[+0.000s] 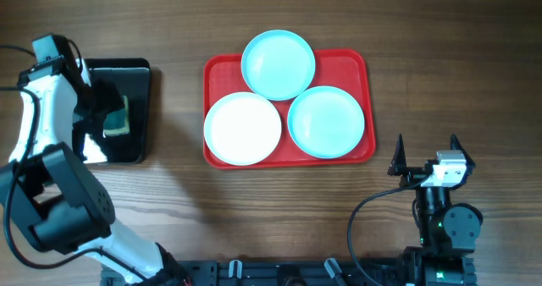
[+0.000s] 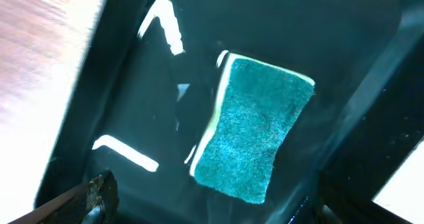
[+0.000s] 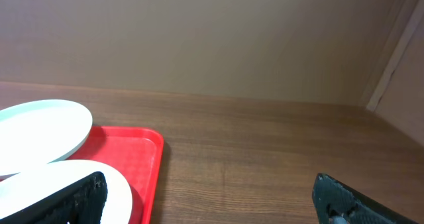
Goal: Clean dirty plates on tray and stack at the side
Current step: 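Lower the left gripper and grasp the green-yellow sponge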
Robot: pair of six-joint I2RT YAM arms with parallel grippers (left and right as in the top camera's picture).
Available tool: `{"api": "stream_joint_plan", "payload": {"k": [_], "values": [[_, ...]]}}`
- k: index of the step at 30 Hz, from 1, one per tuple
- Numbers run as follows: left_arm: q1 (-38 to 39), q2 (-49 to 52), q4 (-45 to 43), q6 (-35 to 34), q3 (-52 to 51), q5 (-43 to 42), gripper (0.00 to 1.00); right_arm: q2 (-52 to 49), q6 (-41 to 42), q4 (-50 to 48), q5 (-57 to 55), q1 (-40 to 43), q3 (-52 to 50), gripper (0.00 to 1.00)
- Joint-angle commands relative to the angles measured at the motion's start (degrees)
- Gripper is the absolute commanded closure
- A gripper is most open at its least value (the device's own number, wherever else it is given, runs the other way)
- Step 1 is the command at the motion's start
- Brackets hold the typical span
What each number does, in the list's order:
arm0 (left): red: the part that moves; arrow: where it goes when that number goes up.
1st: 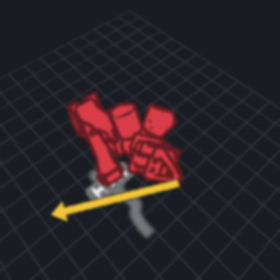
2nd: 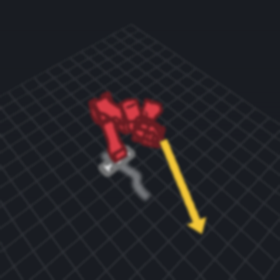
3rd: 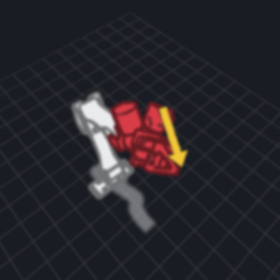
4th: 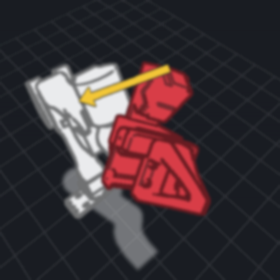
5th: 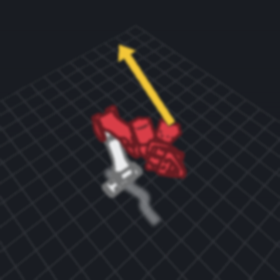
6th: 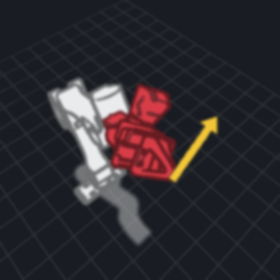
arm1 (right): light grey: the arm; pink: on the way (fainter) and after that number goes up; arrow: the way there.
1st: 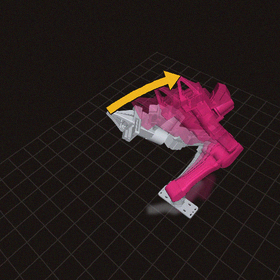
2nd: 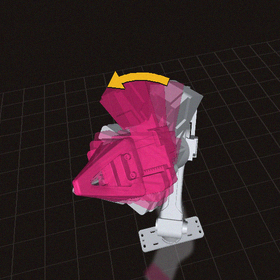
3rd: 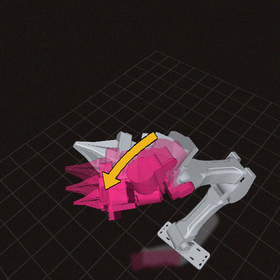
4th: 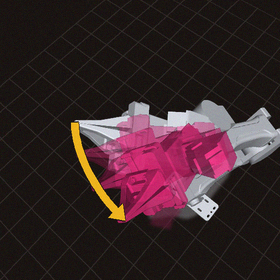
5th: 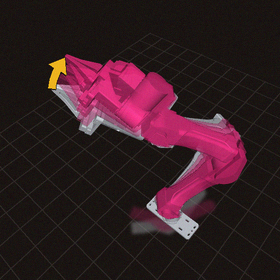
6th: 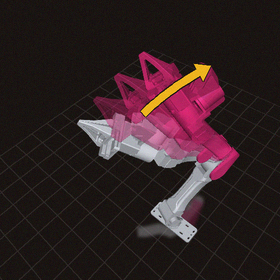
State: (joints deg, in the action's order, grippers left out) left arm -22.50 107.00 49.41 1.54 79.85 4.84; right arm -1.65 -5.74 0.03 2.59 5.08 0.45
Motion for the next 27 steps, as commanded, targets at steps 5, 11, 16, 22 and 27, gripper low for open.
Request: {"api": "stream_joint_plan", "payload": {"k": [5, 11, 16, 22, 27], "values": [[-0.2, 3.2, -2.7, 7.5, 0.9, -8.0, 0.12, 0.0, -0.3, -0.1, 0.5, 0.3, -0.2, 0.00], [-0.2, 6.2, -2.9, 8.8, 0.8, -8.0, 0.14, 0.0, -0.3, -0.1, 0.5, 0.3, -0.2, 0.00], [-0.3, 8.6, -3.4, 8.8, -0.1, -8.0, 0.20, 0.0, -0.3, -0.1, 0.5, 0.3, -0.2, 0.00], [-0.3, 10.7, -4.9, 8.8, -0.1, -5.6, 0.28, 0.0, -0.3, -0.2, 0.5, 0.3, -0.2, 0.00], [-0.3, 11.2, -5.0, 8.8, -0.1, -5.6, 0.41, 0.0, -0.3, -0.1, 0.5, 0.3, -0.2, 0.00]]}}
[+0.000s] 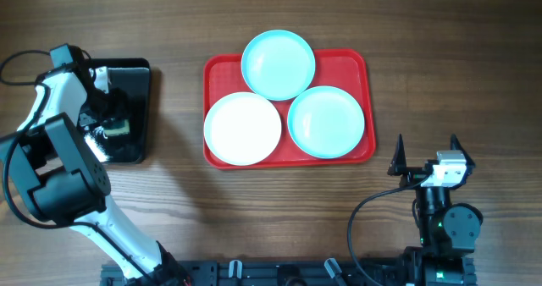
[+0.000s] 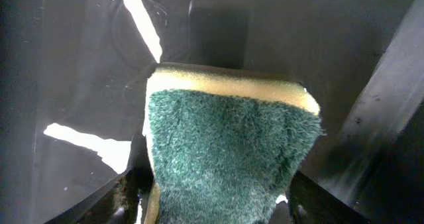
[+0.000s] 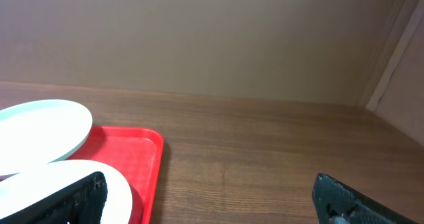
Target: Clean dirty plates on tray and stack at the side
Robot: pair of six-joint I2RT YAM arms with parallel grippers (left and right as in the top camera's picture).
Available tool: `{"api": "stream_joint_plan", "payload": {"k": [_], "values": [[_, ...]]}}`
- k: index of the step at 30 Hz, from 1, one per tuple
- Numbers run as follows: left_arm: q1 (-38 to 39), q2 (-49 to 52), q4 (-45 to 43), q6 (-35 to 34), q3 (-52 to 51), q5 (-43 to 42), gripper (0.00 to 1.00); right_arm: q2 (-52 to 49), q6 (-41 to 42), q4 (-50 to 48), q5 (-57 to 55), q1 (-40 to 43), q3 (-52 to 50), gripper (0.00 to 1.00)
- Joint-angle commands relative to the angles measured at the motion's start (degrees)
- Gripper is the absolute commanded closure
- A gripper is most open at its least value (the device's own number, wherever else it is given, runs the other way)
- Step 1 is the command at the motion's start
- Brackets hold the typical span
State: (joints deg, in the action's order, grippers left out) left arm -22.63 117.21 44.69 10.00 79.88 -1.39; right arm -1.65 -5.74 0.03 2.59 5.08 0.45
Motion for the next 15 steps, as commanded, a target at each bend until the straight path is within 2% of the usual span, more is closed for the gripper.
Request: {"api": "stream_joint_plan", "payload": {"k": [1, 3, 6, 7, 9, 10, 12, 13, 14, 15], "values": [[-0.2, 1.0, -0.2, 0.4, -0.2, 0.6, 0.45, 0.0, -0.2, -0.1, 0.5, 0.3, -0.2, 0.00], [-0.2, 1.0, -0.4, 0.4, -0.2, 0.6, 0.54, 0.0, -0.3, -0.1, 0.5, 0.3, -0.2, 0.00], [-0.2, 1.0, -0.4, 0.4, -0.2, 0.6, 0.63, 0.0, -0.3, -0.2, 0.5, 0.3, -0.2, 0.00], [-0.2, 1.0, -0.4, 0.3, -0.2, 0.6, 0.69, 0.0, -0.3, -0.1, 0.5, 0.3, -0.2, 0.00], [-0.2, 1.0, -0.3, 0.3, -0.2, 0.6, 0.93, 0.0, -0.2, -0.2, 0.5, 0.3, -0.2, 0.00], [-0.2, 1.0, -0.3, 0.3, -0.2, 0.6, 0.96, 0.0, -0.3, -0.1, 0.5, 0.3, -0.2, 0.00], [-0.2, 1.0, -0.4, 0.3, -0.2, 0.6, 0.95, 0.0, -0.3, -0.1, 0.5, 0.3, -0.2, 0.00], [-0.2, 1.0, -0.5, 0.3, -0.2, 0.6, 0.73, 0.0, -0.3, -0.1, 0.5, 0.3, -0.2, 0.00], [-0.2, 1.0, -0.8, 0.2, -0.2, 0.5, 0.00, 0.0, -0.3, -0.2, 0.5, 0.3, -0.2, 0.00], [-0.2, 1.0, -1.3, 0.0, -0.2, 0.0, 0.00, 0.0, -0.2, -0.1, 0.5, 0.3, -0.2, 0.01]]}}
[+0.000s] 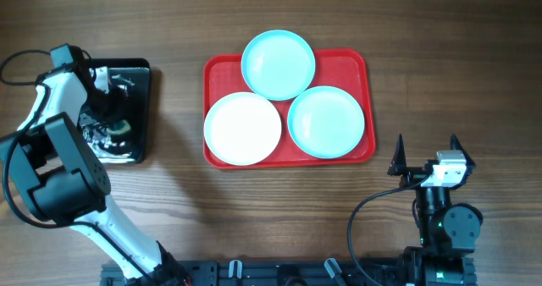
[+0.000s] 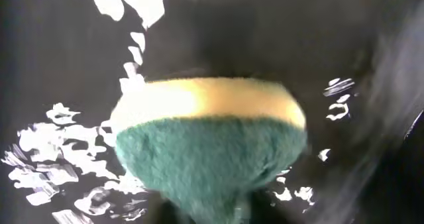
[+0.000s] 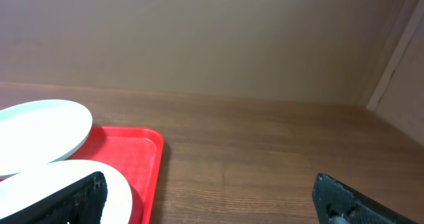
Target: Clean dirty plates on tray and stack at the side
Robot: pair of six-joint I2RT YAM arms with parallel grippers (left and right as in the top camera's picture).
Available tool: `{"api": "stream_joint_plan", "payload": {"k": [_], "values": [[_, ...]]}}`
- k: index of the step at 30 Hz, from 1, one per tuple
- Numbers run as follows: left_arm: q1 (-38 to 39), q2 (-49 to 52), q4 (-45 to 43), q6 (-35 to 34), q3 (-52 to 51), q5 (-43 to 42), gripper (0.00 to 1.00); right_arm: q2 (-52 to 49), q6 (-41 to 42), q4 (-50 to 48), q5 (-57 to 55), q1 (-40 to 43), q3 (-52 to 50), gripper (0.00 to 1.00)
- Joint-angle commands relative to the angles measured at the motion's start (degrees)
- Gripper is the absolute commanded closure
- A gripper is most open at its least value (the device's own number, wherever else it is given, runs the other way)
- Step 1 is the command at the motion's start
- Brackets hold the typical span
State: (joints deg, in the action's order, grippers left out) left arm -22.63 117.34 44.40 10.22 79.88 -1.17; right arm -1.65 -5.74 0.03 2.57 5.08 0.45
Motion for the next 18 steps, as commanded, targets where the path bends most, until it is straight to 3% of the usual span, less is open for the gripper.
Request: {"api": "stream_joint_plan", "payload": {"k": [1, 7, 8, 9, 11, 13, 16, 18], "values": [[-0.2, 0.9, -1.4, -0.3, -0.2, -1.2, 0.00, 0.0, -0.3, -0.1, 0.5, 0.3, -0.2, 0.00], [-0.2, 0.9, -2.8, -0.3, -0.2, -4.0, 0.00, 0.0, -0.3, -0.1, 0.5, 0.3, -0.2, 0.00], [-0.2, 0.9, -2.9, -0.3, -0.2, -4.0, 0.05, 0.0, -0.3, -0.1, 0.5, 0.3, -0.2, 0.00], [-0.2, 0.9, -3.0, -0.3, -0.2, -4.0, 0.11, 0.0, -0.3, -0.2, 0.5, 0.3, -0.2, 0.00], [-0.2, 0.9, -2.9, -0.3, -0.3, -3.9, 0.57, 0.0, -0.3, -0.1, 0.5, 0.3, -0.2, 0.00], [-0.2, 0.9, -2.9, -0.3, -0.5, -4.0, 0.76, 0.0, -0.3, -0.1, 0.5, 0.3, -0.2, 0.00], [-0.2, 0.9, -2.9, -0.3, -0.8, -3.9, 0.96, 0.0, -0.2, -0.1, 0.5, 0.3, -0.2, 0.00], [-0.2, 0.8, -2.7, -0.3, -0.8, -3.9, 0.96, 0.0, -0.3, -0.1, 0.5, 0.3, -0.2, 0.00]]}}
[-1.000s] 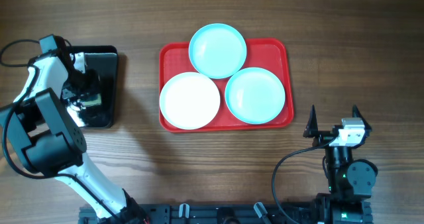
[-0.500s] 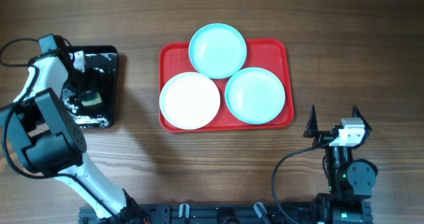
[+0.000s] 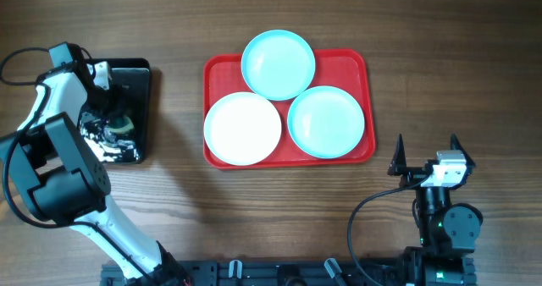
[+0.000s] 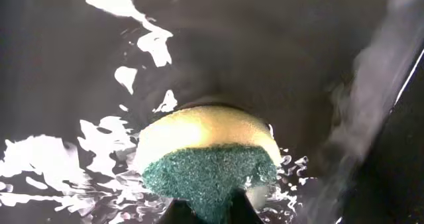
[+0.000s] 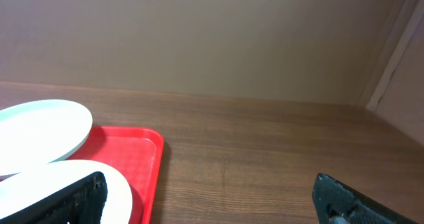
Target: Clean dirty plates on tray and stack at the side
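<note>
Three plates lie on a red tray: a light-blue plate at the back, a white plate front left, another light-blue plate front right. My left gripper is shut on a green-and-yellow sponge, squeezed and held in the water of the black basin. The sponge shows as a small patch below the left arm. My right gripper stands open near the table's front right, holding nothing.
The black basin sits at the table's left, its water rippled and glinting. The left arm's cable loops at the far left edge. Bare wood lies between basin and tray and to the right of the tray.
The sponge is pinched tighter in my left gripper and shows smaller, with the water rippling around it. The right arm and the plates are unchanged.
The sponge lay flat in the basin with my left gripper open above it. Then the open fingers stood on either side of it. Then they were shut on it in splashing water, and now it is still squeezed there.
</note>
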Robot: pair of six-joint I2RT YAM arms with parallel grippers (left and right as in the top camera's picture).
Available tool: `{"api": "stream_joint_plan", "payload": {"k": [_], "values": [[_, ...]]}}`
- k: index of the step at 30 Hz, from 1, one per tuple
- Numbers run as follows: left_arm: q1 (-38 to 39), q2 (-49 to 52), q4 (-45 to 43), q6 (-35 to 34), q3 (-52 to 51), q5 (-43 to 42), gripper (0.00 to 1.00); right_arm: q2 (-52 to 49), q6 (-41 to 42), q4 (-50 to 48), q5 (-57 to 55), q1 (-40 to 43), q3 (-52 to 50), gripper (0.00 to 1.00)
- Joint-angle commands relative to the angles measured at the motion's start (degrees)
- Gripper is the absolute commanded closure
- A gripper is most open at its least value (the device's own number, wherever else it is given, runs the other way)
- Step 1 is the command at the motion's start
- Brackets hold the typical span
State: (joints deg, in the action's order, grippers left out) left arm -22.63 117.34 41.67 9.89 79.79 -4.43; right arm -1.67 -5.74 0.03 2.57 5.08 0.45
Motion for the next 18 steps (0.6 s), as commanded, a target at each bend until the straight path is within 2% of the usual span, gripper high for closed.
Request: {"api": "stream_joint_plan", "payload": {"k": [1, 6, 9, 11, 15, 18], "values": [[-0.2, 0.5, 0.3, 0.0, -0.5, -0.6, 0.96, 0.0, -0.2, -0.1, 0.5, 0.3, -0.2, 0.00], [-0.2, -4.3, 8.0, -0.3, 6.0, -0.5, 0.96, 0.0, -0.3, -0.1, 0.5, 0.3, -0.2, 0.00], [-0.2, -10.7, 12.9, -6.8, 12.0, -0.6, 0.96, 0.0, -0.3, -0.1, 0.5, 0.3, -0.2, 0.00], [-0.2, -14.9, 12.9, -9.3, 13.0, -0.7, 0.96, 0.0, -0.3, -0.1, 0.5, 0.3, -0.2, 0.00], [-0.2, -23.2, 12.9, -9.3, 13.0, -2.2, 0.96, 0.0, -0.3, -0.1, 0.5, 0.3, -0.2, 0.00], [-0.2, -22.6, 12.8, -9.3, 12.6, -2.8, 0.96, 0.0, -0.3, -0.1, 0.5, 0.3, -0.2, 0.00]]}}
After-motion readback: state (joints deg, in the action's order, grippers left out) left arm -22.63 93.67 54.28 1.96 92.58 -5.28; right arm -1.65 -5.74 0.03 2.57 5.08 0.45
